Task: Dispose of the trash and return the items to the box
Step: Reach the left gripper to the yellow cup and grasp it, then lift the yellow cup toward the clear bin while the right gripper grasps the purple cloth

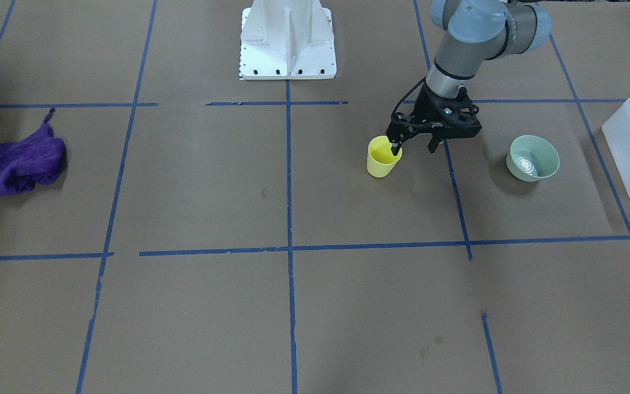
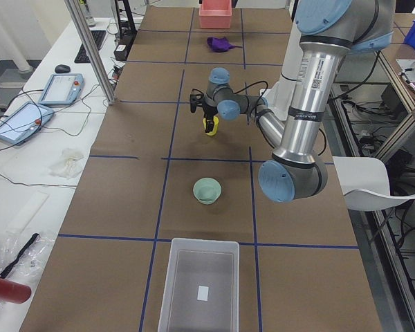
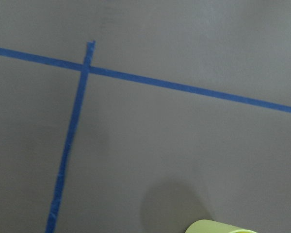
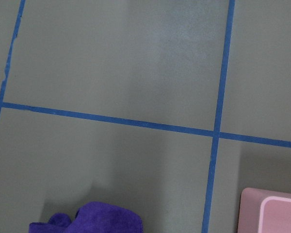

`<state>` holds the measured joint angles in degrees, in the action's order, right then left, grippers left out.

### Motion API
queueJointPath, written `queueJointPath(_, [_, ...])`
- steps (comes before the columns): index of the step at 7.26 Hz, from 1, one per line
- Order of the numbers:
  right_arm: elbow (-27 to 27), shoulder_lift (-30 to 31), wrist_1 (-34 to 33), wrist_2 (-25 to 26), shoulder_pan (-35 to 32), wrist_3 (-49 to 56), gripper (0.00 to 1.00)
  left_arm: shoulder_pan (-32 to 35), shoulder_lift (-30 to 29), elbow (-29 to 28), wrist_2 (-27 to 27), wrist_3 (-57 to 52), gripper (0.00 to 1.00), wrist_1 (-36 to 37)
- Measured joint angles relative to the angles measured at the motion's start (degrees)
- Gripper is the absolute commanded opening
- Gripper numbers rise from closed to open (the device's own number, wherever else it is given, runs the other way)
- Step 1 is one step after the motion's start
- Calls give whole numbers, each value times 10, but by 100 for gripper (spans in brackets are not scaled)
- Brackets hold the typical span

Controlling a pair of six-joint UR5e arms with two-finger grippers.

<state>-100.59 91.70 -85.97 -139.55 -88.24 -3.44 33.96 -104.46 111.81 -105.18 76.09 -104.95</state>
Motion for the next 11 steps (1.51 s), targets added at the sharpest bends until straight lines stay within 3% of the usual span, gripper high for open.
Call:
queueJointPath(3, [0, 0, -2, 0, 0, -1, 100, -18, -7, -11, 0, 0, 89, 1])
queueJointPath(4, [0, 0, -2, 0, 0, -1, 100, -27, -11, -16, 0, 1, 77, 2])
queueJointPath(5, [0, 0, -2, 0, 0, -1, 100, -33, -15, -23, -1, 1, 49, 2])
queueJointPath(6, [-1, 1, -2, -1, 0, -1, 100, -35, -17, -28, -1, 1, 9, 2])
queueJointPath(7, [-2, 1, -3, -2, 0, -1, 100, -35, -17, -30, 0, 1, 0, 2])
queueJointPath(11, [-5, 0, -2, -6, 1, -2, 100, -17, -21, -14, -14, -5, 0, 26])
